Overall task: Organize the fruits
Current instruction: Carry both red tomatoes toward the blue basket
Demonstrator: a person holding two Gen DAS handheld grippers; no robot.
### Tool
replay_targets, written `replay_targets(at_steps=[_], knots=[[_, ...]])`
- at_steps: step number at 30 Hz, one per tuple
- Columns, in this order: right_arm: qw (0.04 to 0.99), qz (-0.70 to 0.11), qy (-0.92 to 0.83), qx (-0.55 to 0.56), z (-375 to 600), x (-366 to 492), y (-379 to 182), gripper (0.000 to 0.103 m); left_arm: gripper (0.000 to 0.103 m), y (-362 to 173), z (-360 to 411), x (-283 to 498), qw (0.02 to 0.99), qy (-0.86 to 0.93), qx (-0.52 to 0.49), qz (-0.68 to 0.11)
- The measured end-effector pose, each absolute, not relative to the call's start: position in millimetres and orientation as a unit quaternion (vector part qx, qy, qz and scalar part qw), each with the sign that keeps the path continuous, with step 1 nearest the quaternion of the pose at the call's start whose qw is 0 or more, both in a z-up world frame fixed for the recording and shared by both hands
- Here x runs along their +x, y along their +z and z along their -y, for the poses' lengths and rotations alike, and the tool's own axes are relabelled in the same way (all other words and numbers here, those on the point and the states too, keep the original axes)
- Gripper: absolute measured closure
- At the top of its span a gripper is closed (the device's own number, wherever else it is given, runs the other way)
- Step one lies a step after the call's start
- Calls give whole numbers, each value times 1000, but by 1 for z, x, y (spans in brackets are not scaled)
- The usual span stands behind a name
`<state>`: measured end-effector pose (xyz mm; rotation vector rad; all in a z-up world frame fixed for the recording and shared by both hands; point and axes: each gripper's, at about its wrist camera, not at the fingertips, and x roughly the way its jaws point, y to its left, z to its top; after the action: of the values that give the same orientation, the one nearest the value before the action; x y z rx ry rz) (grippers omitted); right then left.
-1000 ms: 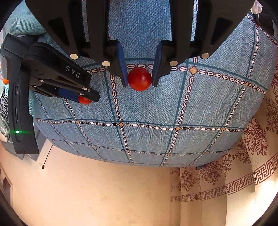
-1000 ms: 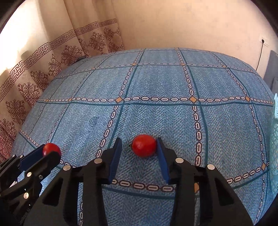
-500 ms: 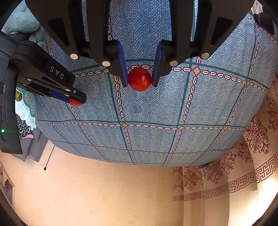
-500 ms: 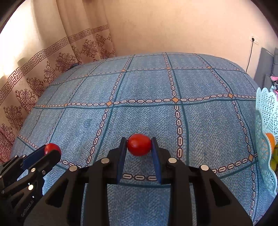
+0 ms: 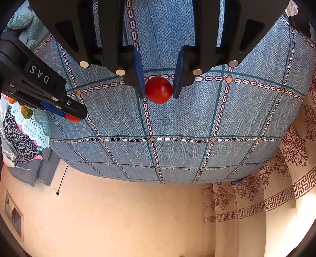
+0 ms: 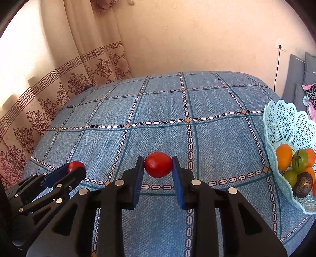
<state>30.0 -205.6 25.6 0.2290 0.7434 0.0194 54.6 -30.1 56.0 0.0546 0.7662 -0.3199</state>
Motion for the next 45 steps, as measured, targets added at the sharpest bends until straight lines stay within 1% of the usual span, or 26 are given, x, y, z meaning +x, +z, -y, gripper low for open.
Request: replay_targets(at_steps=[11,22,28,38,45], knots=[[929,-347,-8,125,224,0,41,74,75,59,43,43,916,-170,43,-362],[926,-344,-35,152,254,-35,33,74,74,52,61,37,911,-180,68,-365],[928,-327,-58,168,280,-58,38,74,75,51,73,33,905,-200,73,-369],[930,-276,-133,205,349,-96,54,74,74,66,100,22,898,-231,84,-366],[927,-266,-155,214,383,-100,54,74,74,84,125,15,894,-258,88,-356]])
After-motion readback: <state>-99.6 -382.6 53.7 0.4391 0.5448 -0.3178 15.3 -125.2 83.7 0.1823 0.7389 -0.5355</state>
